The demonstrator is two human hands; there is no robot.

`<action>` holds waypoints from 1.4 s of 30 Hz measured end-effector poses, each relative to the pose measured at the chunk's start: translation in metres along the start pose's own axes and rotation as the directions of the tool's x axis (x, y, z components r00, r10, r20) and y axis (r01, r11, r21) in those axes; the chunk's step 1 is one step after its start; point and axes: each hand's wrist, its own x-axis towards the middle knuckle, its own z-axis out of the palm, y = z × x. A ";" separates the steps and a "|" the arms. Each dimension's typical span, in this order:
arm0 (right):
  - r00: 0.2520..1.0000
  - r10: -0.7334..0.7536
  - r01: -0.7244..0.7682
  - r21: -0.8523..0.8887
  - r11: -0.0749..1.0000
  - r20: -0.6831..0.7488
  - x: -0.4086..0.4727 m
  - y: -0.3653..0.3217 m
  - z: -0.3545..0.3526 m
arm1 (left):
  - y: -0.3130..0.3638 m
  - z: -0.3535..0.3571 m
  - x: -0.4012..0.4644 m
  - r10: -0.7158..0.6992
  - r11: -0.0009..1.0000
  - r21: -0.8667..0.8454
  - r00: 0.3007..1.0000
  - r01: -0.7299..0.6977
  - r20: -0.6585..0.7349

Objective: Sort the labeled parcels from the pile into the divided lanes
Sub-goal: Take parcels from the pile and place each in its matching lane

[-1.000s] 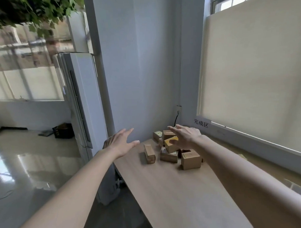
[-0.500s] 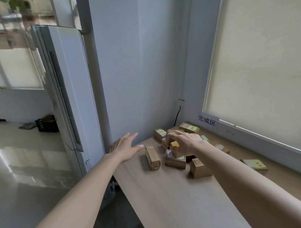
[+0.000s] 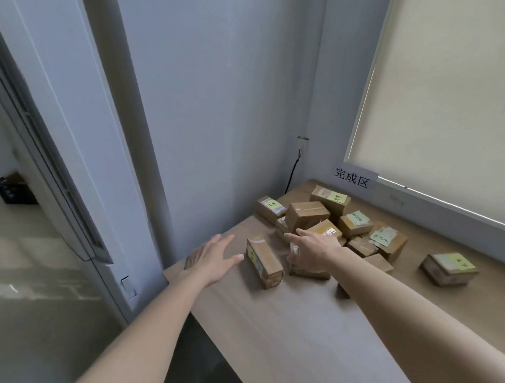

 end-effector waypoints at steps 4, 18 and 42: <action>0.998 -0.016 0.012 0.059 0.998 0.056 0.057 0.000 0.046 | -0.024 0.044 0.049 -0.001 0.999 -0.048 0.998 0.004 0.062; 0.973 0.008 -0.055 0.197 0.979 0.232 0.227 0.020 0.219 | -0.077 0.219 0.207 -0.038 0.994 -0.089 0.957 0.066 0.287; 0.969 0.146 -0.233 0.547 0.804 0.198 0.278 0.038 0.277 | -0.097 0.302 0.277 0.089 0.956 -0.292 0.929 0.021 0.359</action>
